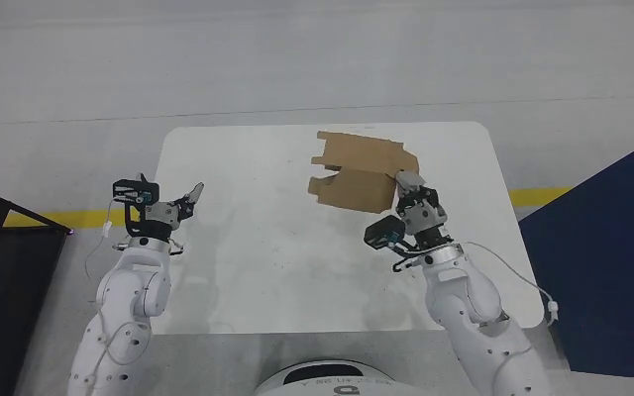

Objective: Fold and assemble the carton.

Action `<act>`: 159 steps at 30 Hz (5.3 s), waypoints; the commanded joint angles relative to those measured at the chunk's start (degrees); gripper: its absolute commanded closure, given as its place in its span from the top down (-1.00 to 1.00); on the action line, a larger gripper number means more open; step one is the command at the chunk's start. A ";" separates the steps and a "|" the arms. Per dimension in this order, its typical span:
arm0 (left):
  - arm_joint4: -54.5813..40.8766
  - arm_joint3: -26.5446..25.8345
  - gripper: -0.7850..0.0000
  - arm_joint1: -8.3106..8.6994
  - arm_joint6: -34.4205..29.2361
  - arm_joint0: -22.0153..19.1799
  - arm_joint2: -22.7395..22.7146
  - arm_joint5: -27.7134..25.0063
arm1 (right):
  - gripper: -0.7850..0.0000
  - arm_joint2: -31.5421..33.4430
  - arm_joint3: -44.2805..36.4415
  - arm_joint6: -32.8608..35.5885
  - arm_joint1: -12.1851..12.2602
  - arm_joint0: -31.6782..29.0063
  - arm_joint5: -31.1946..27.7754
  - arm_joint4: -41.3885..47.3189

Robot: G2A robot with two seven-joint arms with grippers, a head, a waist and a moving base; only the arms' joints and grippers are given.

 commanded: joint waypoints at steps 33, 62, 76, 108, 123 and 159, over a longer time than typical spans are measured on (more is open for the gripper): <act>-9.61 -12.96 1.00 0.71 -7.05 0.86 5.05 -27.25 | -1.00 -4.96 26.14 -26.00 -1.78 18.05 -21.22 43.63; -27.49 -18.39 1.00 1.80 -20.48 -6.56 7.89 -34.32 | -1.00 -5.04 32.27 -41.40 -1.14 20.62 -56.52 56.09; -30.86 -18.07 1.00 2.43 -21.19 -6.41 6.76 -36.47 | -1.00 -9.66 35.03 -38.60 0.02 24.17 -62.17 67.25; -72.88 -2.06 1.00 4.20 -45.69 -15.89 15.74 -38.23 | -1.00 -6.96 7.96 -8.89 -1.56 7.37 26.59 15.34; -107.60 13.02 0.34 2.47 -55.89 -29.14 27.62 -34.39 | -1.00 -15.07 14.39 -6.56 -4.11 11.92 30.87 6.02; -86.14 12.95 -1.00 3.25 -47.11 -28.28 21.56 -40.64 | 1.00 -0.83 6.76 -22.72 -3.90 1.00 21.18 27.01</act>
